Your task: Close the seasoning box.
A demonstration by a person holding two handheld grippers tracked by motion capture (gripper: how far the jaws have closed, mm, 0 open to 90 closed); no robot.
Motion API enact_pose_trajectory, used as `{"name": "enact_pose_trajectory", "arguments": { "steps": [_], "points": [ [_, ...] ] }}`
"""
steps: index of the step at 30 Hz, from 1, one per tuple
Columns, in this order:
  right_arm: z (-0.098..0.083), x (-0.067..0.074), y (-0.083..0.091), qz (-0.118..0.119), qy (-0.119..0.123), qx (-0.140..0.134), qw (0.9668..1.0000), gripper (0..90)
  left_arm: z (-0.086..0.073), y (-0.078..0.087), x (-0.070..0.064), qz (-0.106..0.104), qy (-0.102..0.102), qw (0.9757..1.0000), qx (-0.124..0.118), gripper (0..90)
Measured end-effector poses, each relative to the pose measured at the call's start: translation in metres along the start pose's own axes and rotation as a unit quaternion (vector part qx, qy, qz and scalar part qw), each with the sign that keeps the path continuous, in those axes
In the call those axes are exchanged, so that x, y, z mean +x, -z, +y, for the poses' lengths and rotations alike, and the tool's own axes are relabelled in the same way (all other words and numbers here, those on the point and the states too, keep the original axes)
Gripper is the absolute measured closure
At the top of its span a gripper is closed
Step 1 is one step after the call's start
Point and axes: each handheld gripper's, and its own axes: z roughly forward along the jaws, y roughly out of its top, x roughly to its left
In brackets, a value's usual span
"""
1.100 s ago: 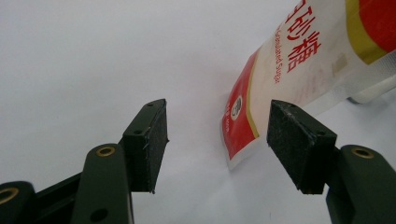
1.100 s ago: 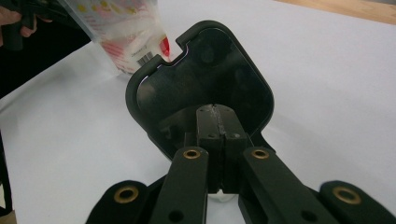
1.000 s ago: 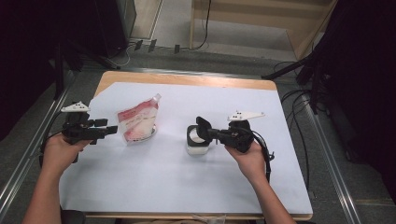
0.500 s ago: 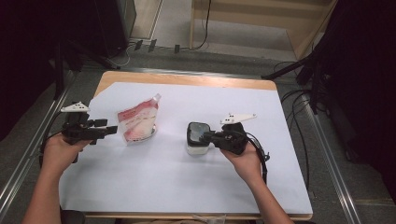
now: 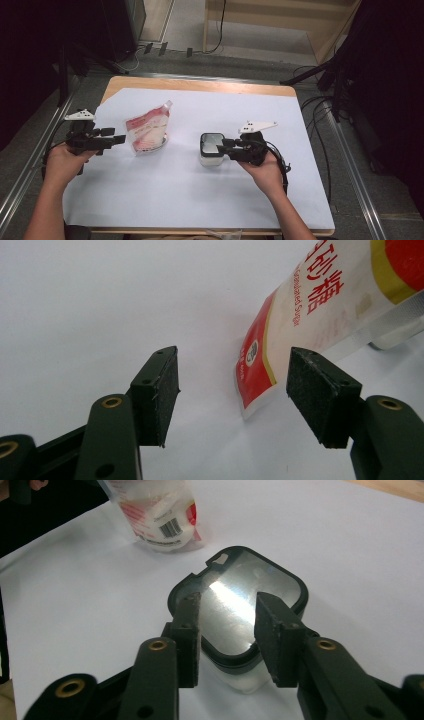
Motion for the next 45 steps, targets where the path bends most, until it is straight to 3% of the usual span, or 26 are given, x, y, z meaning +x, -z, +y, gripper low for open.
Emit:
{"name": "enact_pose_trajectory", "arguments": {
  "steps": [8,12,19,27,35,45],
  "points": [
    [-0.004,-0.015,0.01,-0.02,0.0,-0.006,0.9998,52.7,0.0,-0.001,-0.001,-0.001,-0.001,1.0,0.004,39.0],
    [-0.008,-0.023,0.016,-0.036,0.012,-0.01,0.9992,49.4,0.0,-0.002,-0.001,-0.001,-0.001,1.0,0.005,38.8],
    [-0.016,-0.039,0.028,-0.054,0.0,-0.016,0.9984,46.6,0.0,-0.002,-0.001,-0.002,-0.001,1.0,0.007,38.8],
    [-0.026,-0.057,0.038,-0.085,0.003,-0.027,0.996,37.3,0.0,-0.002,-0.001,0.0,-0.002,1.0,0.006,38.0],
    [-0.037,-0.079,0.041,-0.097,-0.04,-0.028,0.9941,32.3,-0.001,-0.004,-0.002,-0.001,-0.003,1.0,0.008,37.7],
    [-0.043,-0.092,0.042,-0.117,-0.064,-0.032,0.9905,29.5,-0.002,-0.007,-0.002,-0.005,-0.006,0.9999,0.011,37.0]
  ]
}}
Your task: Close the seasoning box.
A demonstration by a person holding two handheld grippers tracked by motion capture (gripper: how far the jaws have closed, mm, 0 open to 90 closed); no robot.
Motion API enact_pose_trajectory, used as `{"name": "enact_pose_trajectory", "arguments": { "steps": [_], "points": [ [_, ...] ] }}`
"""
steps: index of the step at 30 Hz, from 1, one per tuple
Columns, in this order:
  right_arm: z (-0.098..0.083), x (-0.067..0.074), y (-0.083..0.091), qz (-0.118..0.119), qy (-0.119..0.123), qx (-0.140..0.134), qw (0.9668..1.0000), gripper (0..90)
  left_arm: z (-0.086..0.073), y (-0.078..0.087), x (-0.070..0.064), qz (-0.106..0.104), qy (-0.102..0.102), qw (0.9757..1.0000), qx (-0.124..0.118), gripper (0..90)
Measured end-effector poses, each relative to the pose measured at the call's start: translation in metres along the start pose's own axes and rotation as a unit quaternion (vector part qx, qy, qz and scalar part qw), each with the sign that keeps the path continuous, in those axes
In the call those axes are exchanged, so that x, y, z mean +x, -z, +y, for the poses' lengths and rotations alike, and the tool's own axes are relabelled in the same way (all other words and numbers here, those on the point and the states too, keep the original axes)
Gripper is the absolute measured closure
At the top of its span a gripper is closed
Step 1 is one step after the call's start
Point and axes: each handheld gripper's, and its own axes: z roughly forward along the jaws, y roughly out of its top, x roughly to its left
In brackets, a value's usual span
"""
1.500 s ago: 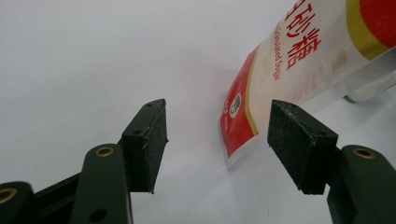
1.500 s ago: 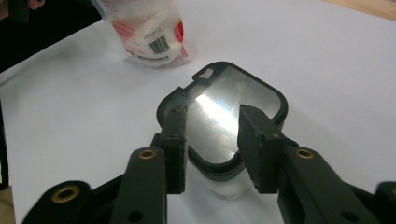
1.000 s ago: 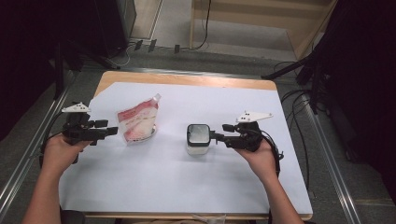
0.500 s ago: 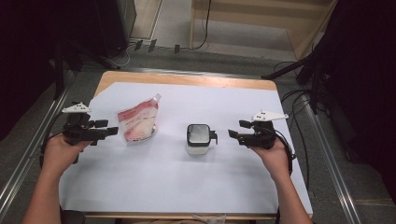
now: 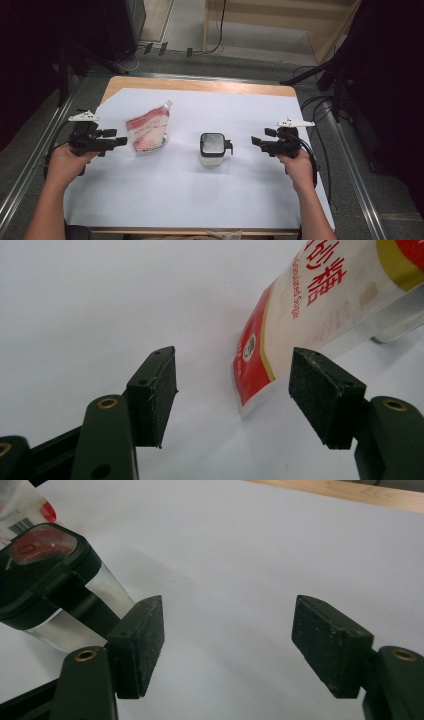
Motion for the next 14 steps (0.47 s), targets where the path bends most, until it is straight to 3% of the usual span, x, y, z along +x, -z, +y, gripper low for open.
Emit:
{"name": "enact_pose_trajectory", "arguments": {
  "steps": [5,8,14],
  "points": [
    [-0.0014,-0.0006,-0.0034,-0.008,-0.003,0.007,0.9999,28.8,-0.0004,-0.0025,-0.0008,0.0,-0.002,1.0,0.005,36.7],
    [-0.0019,0.0001,-0.0037,0.005,0.003,0.011,0.9999,25.8,-0.0004,-0.0024,-0.0008,-0.001,-0.002,1.0,0.004,36.7],
    [-0.003,-0.0014,-0.0032,0.002,0.005,0.01,0.9999,25.9,-0.0012,-0.0037,-0.001,-0.002,-0.001,1.0,0.005,36.6]
  ]
}}
